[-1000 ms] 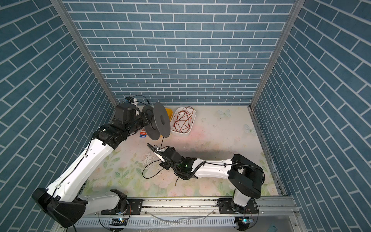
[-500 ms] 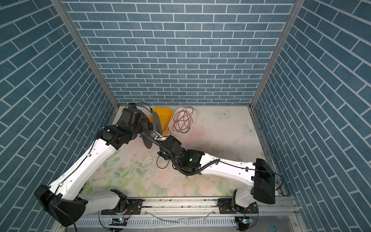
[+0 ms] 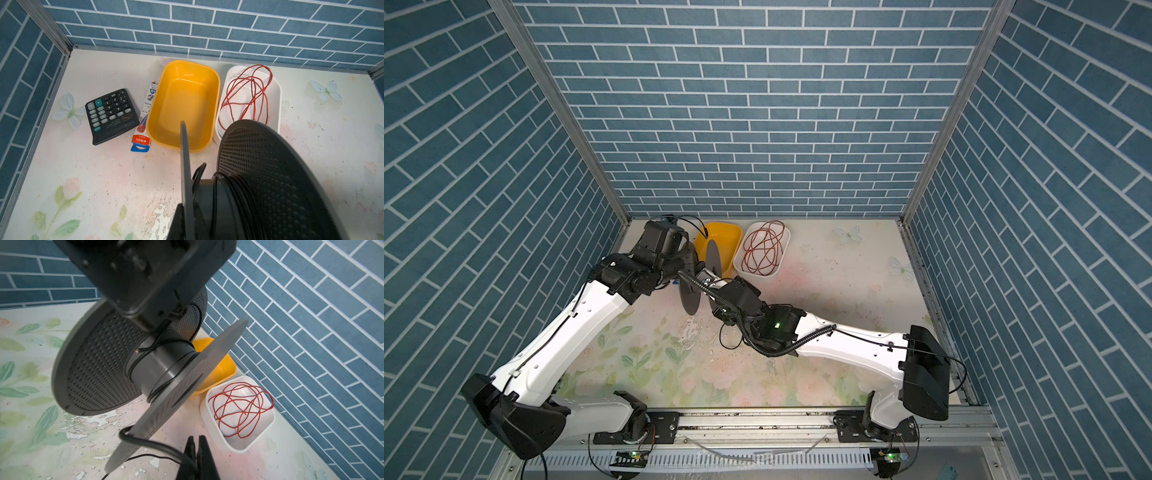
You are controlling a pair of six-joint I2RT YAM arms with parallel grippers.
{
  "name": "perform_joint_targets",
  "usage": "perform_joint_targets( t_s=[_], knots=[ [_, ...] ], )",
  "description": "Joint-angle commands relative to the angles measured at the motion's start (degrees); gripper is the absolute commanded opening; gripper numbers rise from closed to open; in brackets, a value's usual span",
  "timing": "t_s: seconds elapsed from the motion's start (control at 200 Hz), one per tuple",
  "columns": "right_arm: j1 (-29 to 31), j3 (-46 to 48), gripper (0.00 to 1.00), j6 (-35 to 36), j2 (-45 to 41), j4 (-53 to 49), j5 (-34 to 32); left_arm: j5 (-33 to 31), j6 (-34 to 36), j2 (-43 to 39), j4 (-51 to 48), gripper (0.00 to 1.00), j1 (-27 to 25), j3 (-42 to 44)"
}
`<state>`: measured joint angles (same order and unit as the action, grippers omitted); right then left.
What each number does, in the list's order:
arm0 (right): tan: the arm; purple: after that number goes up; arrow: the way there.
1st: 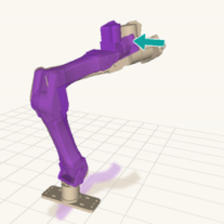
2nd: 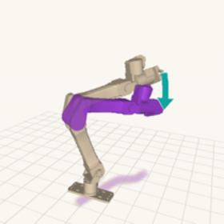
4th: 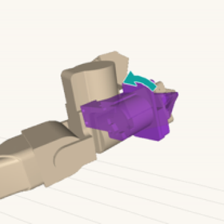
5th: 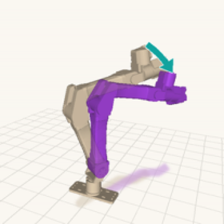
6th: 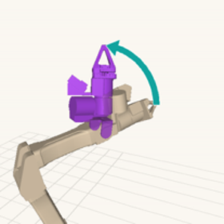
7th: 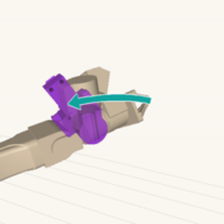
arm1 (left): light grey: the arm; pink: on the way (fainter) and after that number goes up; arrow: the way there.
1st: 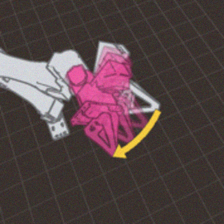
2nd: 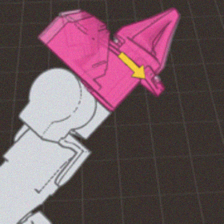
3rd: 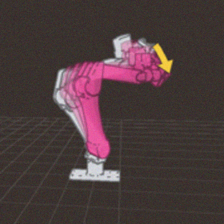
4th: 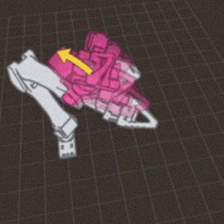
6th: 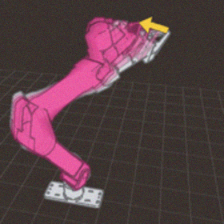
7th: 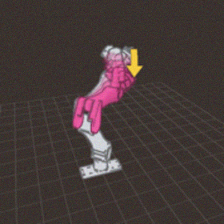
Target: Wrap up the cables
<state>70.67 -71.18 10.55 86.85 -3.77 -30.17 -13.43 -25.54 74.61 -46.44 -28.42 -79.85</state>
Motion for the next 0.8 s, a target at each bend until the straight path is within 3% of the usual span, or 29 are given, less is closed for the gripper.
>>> perform_joint_targets(
  t_s=[0.0,0.185,0.445,0.795],
  knots=[
    [-1.7,-5.21,0.04,0.32,-0.37,1.44,1.89,1.19,2.71,0.18,-1.46,0.0,-0.06,-1.07],
    [-3.44,-7.87,0.04,-0.02,0.11,-0.35,5.47,1.31,3.56,1.48,-1.78,0.0,-0.05,-0.97],
    [-7.73,-12.85,0.04,-3.39,3.65,-4.87,8.59,6.6,4.9,1.7,-0.41,0.0,-0.36,0.08],
    [-15.37,-12.88,0.1,-8.8,4.23,-6.29,19.08,12.66,7.52,1.19,-3.66,0.0,-0.32,-1.62]
  ],
)
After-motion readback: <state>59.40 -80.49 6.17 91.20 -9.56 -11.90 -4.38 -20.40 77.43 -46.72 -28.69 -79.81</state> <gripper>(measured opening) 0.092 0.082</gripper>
